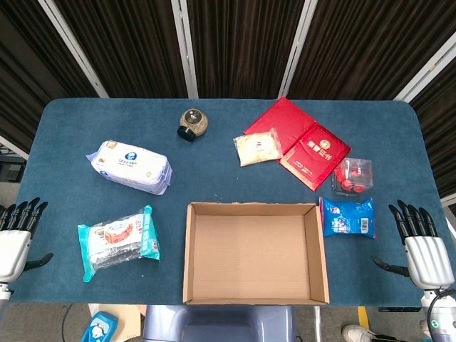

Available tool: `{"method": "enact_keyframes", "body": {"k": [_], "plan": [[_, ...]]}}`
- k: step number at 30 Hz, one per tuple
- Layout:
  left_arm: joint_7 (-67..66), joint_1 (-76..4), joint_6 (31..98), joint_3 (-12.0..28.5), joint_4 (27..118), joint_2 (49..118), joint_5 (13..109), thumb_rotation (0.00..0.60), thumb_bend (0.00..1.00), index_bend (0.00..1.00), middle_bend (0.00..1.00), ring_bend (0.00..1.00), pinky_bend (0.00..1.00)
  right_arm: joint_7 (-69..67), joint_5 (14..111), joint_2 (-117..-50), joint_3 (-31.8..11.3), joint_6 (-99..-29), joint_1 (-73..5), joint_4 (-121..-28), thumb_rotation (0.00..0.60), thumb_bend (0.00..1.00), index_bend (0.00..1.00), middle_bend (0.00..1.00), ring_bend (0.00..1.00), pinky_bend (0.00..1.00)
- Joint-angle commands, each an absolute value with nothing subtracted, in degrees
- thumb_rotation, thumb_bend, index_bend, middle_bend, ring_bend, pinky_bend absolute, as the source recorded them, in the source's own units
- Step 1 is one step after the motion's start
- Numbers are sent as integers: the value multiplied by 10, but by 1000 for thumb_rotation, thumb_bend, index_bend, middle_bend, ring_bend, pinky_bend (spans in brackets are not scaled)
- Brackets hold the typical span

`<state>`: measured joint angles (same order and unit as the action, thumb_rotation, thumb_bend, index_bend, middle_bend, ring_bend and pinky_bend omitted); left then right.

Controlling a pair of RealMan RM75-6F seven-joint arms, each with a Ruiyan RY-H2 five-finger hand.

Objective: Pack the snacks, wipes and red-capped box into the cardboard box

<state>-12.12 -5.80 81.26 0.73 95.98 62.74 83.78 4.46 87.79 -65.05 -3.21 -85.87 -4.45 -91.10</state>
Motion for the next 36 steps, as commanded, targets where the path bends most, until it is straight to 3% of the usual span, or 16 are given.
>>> {"method": "enact_keyframes", "body": {"k": [1, 21, 29, 36], "plan": [[-123, -59, 811, 7, 962, 626, 836, 600, 0, 0, 0, 0, 0, 45, 879, -651, -31, -859, -45, -910, 600, 0, 0, 0, 0, 0], [-134, -64, 783, -6, 989, 615, 827, 600, 0, 0, 0, 0, 0, 41, 877, -648, -29, -852, -45, -908, 600, 0, 0, 0, 0, 0], [-200, -81, 722, -23, 1026, 613, 795, 600, 0, 0, 0, 0, 0, 38, 881, -646, -26, -850, -46, -913, 600, 0, 0, 0, 0, 0], [-261, -109, 678, -13, 1038, 638, 743, 600, 0, 0, 0, 0, 0, 36, 882, -645, -26, -847, -47, -916, 600, 0, 0, 0, 0, 0]]}}
